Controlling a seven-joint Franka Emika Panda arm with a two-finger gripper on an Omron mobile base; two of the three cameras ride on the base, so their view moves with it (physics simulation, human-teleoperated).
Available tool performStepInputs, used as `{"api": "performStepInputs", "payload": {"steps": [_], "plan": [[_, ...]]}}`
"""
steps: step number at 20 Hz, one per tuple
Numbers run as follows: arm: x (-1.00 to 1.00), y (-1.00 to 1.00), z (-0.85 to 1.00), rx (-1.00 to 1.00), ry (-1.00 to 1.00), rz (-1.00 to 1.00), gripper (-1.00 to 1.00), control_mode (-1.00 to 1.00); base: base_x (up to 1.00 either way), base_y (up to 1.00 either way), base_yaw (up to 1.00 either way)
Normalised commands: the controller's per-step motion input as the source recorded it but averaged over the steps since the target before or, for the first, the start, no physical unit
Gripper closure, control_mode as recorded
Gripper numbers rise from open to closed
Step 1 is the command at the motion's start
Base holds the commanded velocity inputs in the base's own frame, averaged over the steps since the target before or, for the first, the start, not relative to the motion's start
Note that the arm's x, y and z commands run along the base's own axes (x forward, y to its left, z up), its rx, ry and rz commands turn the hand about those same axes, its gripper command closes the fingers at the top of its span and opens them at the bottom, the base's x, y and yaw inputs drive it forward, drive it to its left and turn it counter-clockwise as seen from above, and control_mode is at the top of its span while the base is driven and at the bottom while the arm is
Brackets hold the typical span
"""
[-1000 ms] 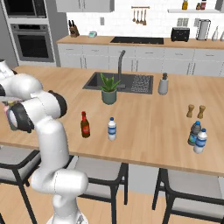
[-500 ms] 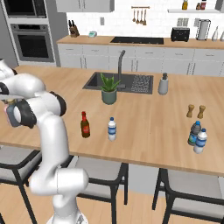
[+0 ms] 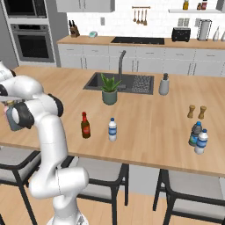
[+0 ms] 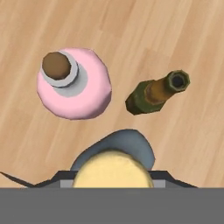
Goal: Move the plastic bottles in the middle to the plastics group, and the glass bottles in the middle to the glass group.
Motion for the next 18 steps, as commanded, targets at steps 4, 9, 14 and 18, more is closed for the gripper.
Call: {"api": "performStepInputs", "payload": {"steps": [4,9,14,18], "plan": [[0.0,0.0,-0.28,0.0,0.0,0.0,1.0,-1.0,0.0,0.0,0.0],[0.0,0.0,-0.21,0.0,0.0,0.0,1.0,-1.0,0.0,0.0,0.0],[0.07,0.0,-0.08,0.0,0.0,0.0,1.0,-1.0,0.0,0.0,0.0],[0.02,0.0,-0.08,0.0,0.0,0.0,1.0,-1.0,0.0,0.0,0.0]]}}
